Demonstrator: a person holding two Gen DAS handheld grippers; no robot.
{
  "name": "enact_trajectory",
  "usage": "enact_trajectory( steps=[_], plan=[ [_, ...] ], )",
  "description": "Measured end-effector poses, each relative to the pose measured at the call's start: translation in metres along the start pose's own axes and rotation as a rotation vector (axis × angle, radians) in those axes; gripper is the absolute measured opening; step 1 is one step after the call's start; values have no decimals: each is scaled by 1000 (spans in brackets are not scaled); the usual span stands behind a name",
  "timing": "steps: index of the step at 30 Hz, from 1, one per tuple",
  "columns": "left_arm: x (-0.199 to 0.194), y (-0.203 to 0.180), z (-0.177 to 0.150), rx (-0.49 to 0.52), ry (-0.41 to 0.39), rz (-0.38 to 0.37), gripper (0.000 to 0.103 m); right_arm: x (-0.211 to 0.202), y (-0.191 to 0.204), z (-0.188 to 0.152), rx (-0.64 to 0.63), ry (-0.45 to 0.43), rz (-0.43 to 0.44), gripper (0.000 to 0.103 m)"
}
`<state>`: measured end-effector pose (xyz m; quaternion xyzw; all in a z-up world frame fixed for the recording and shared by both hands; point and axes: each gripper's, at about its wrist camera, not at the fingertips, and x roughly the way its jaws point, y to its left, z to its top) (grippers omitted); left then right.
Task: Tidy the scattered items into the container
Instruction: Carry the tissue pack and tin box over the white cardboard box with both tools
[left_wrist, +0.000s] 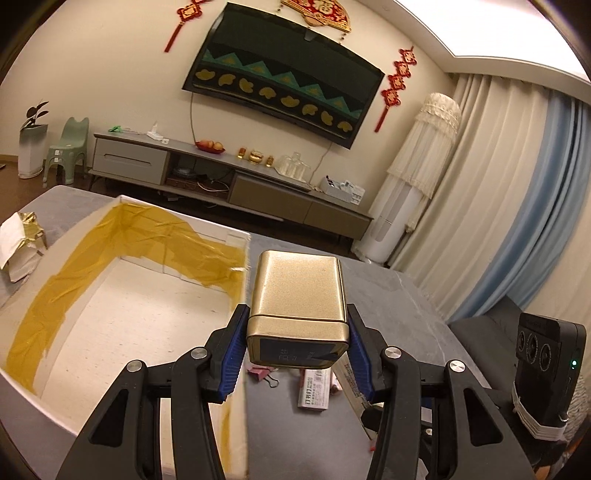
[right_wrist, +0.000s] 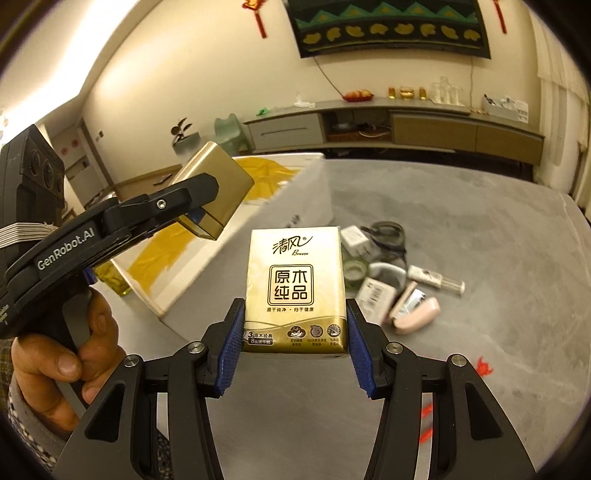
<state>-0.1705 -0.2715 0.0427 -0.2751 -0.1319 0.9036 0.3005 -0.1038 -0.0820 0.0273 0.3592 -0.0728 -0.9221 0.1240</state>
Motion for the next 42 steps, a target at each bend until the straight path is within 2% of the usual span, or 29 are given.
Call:
enact_trajectory(
  steps=[19,31,42],
  plan=[
    [-39,72,23,-164,-66,92,51,25,67,41,-119,-27,55,55],
    [-46,107,22,-243,-67,171,51,50,101,45,-184,8,82,55],
    [-31,125,18,-280,-19,265,51,79,118,42,-236,66,92,55]
  ],
)
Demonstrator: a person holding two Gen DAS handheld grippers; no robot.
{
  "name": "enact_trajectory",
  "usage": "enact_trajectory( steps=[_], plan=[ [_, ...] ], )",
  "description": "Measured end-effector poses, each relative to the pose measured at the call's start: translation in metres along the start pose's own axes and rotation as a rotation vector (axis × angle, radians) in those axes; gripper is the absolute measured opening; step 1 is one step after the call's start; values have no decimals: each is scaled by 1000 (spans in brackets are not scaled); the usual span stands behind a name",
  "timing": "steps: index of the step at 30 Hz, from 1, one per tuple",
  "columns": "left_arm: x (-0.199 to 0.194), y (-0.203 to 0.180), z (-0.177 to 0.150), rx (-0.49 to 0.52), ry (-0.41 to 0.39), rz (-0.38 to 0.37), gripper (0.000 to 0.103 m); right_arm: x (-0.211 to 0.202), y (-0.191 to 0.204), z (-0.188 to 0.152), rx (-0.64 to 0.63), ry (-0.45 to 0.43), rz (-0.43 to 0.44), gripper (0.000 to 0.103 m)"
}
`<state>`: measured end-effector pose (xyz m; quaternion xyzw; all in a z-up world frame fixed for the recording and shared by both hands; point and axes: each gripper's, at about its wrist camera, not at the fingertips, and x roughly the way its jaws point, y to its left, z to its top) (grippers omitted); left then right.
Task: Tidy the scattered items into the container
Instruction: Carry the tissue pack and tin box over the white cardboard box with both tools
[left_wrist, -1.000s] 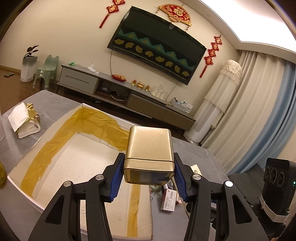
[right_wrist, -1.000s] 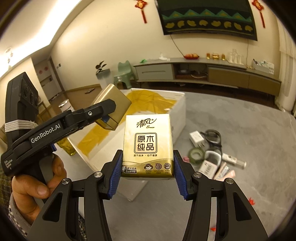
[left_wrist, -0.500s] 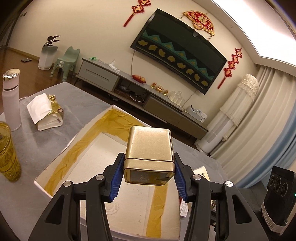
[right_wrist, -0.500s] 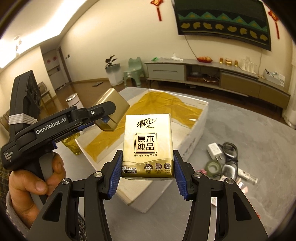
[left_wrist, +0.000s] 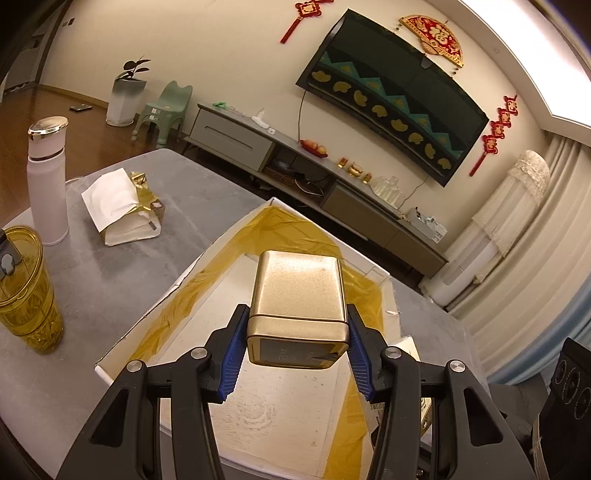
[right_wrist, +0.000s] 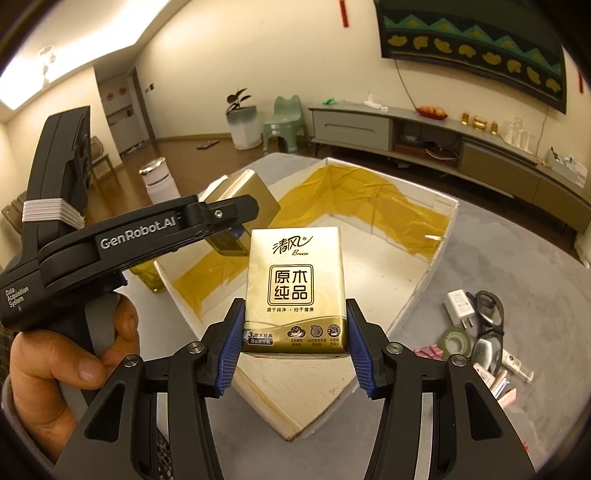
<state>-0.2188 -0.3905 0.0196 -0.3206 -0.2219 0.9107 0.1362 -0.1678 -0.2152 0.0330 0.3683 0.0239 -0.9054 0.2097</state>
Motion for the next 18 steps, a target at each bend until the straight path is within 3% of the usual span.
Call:
enact_trajectory(
  steps=[18],
  plan=[
    [22,8,0,-24,44,70,52,32,-2,-2,-22,65,3,57]
  ],
)
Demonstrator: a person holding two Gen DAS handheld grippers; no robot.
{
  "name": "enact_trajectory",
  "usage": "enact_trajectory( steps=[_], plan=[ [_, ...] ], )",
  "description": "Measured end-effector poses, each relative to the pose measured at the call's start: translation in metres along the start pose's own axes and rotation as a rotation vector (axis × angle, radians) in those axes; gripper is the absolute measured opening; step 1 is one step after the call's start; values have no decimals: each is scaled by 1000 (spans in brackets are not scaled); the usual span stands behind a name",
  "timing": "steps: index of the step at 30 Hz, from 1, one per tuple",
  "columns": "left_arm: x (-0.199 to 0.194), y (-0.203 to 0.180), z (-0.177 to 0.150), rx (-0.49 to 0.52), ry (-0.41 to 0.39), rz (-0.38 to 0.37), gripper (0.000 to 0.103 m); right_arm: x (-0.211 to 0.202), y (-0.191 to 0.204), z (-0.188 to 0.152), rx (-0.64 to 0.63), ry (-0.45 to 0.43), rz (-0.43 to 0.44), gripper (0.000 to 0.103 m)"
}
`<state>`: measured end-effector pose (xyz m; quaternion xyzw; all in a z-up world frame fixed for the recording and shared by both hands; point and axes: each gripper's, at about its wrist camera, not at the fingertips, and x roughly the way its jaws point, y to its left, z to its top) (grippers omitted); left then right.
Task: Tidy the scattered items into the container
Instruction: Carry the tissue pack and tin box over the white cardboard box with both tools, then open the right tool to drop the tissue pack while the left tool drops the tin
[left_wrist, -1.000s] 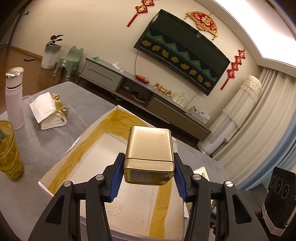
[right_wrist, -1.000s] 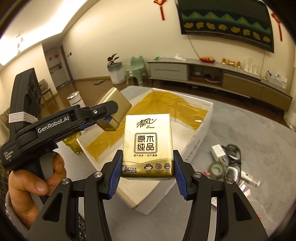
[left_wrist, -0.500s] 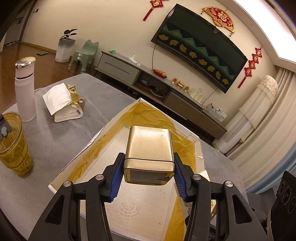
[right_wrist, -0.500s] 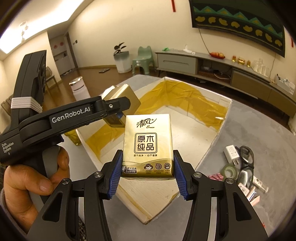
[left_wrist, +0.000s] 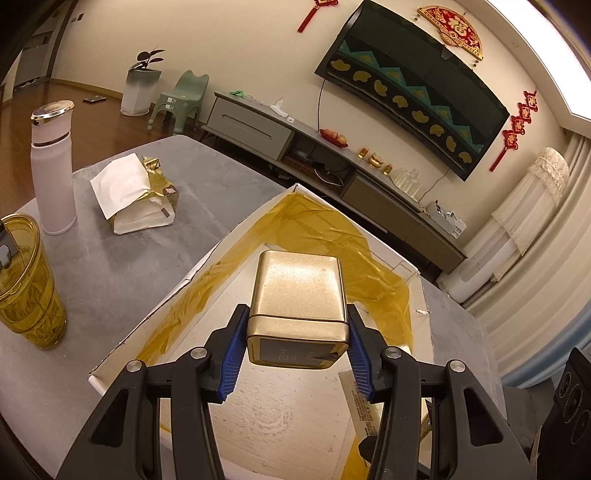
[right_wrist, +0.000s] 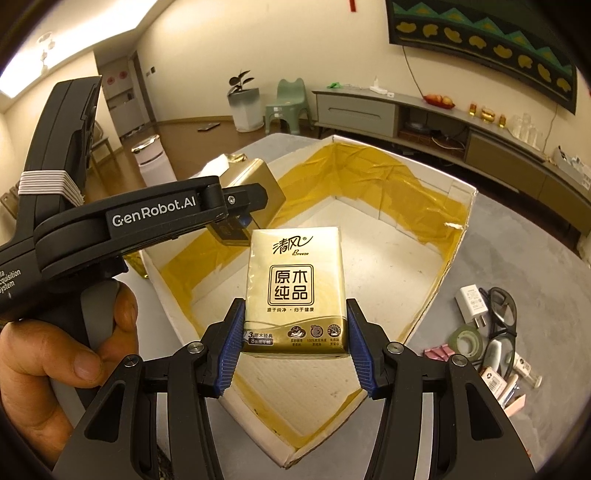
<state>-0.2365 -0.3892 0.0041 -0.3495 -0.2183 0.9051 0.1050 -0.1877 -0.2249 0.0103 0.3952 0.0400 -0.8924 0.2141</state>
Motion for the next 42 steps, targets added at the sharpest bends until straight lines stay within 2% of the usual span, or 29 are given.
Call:
enact_trajectory(
  steps=[5,9,18,27,35,39,42],
  plan=[
    [7,6,0,-40,28,-2,55,5,-1,-3,-14,16,-10,58],
    [5,6,0,-47,18,-3,59,0,-6,-6,12,10,5,57],
    [2,8,2,-63,16,-17,59,-20,-15,-13,54,-25,16,57],
    [0,0,1,-36,17,-32,59,-38,-16,-23,74,-49,39,57],
    [-5,-24,-4,58,7,-57,59,-61,-22,-35,89,-93,73,57],
    [-11,-45,-11,150,-15,-52,59,-74,-29,-41,96,-118,76,57],
    [-15,-61,-17,202,-24,-78,59,-83,-35,-46,111,-130,78,57]
  ],
)
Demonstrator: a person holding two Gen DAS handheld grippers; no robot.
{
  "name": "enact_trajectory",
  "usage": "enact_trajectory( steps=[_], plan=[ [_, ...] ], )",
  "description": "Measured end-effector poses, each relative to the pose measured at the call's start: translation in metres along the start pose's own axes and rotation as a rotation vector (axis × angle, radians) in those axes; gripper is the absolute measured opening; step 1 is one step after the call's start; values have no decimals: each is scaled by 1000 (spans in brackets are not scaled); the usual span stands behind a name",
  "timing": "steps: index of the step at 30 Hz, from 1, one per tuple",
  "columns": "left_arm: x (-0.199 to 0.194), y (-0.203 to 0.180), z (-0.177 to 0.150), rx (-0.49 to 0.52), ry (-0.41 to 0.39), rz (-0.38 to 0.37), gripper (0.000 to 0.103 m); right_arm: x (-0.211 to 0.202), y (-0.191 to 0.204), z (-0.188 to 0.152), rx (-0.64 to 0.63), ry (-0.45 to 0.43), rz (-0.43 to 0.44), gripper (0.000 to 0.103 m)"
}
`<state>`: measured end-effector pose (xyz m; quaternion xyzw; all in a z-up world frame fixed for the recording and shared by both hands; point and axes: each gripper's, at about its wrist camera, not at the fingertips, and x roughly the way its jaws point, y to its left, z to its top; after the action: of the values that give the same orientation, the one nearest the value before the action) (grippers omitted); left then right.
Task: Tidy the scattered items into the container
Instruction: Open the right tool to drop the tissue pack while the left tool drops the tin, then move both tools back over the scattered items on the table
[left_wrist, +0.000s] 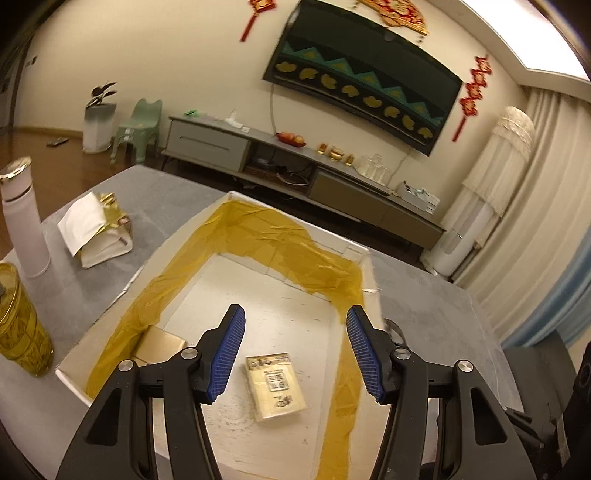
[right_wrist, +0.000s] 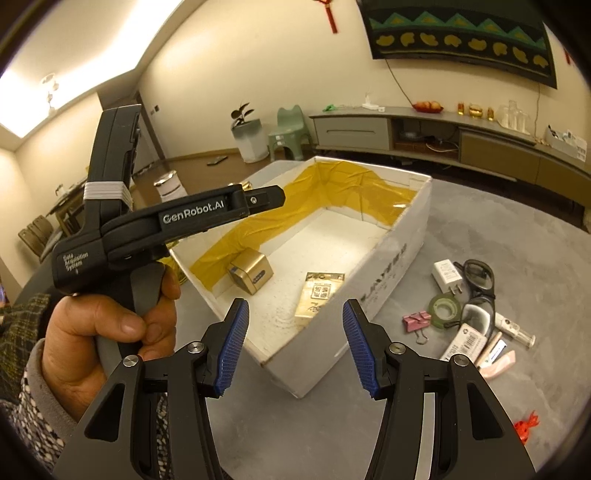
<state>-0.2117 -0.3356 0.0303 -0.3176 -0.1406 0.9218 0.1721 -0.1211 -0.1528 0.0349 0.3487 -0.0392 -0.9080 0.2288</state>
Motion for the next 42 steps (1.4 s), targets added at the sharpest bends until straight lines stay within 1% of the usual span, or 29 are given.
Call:
enact_trajectory(
  steps=[4,8,14,18,21,25,31,36,38,42],
  plan=[
    [-6,-24,-6,61,-10,-52,59,-17,-13,-12,29,-19,-5,57],
    [-9,-56,-14,142,-11,-101,59,-29,-31,-28,74,-17,-20,57],
    [-5,-101,-29,251,12,-172,59,-45,-58,-43,136,-27,-51,57],
    [7,-125,-43,302,54,-204,59,-57,-77,-56,167,-24,-117,57],
    [21,-141,-56,339,109,-220,59,-61,-97,-69,201,3,-186,57],
    [38,-159,-74,384,166,-218,59,-68,-127,-87,282,29,-247,57],
    [66,-171,-96,417,243,-190,59,-78,-157,-105,368,53,-290,57],
    [91,-170,-108,420,294,-157,59,-83,-173,-116,424,74,-328,57],
    [102,-169,-114,409,318,-146,59,-80,-176,-120,432,93,-343,57],
    [122,-169,-124,406,341,-116,59,-68,-181,-128,436,127,-355,57]
  ],
)
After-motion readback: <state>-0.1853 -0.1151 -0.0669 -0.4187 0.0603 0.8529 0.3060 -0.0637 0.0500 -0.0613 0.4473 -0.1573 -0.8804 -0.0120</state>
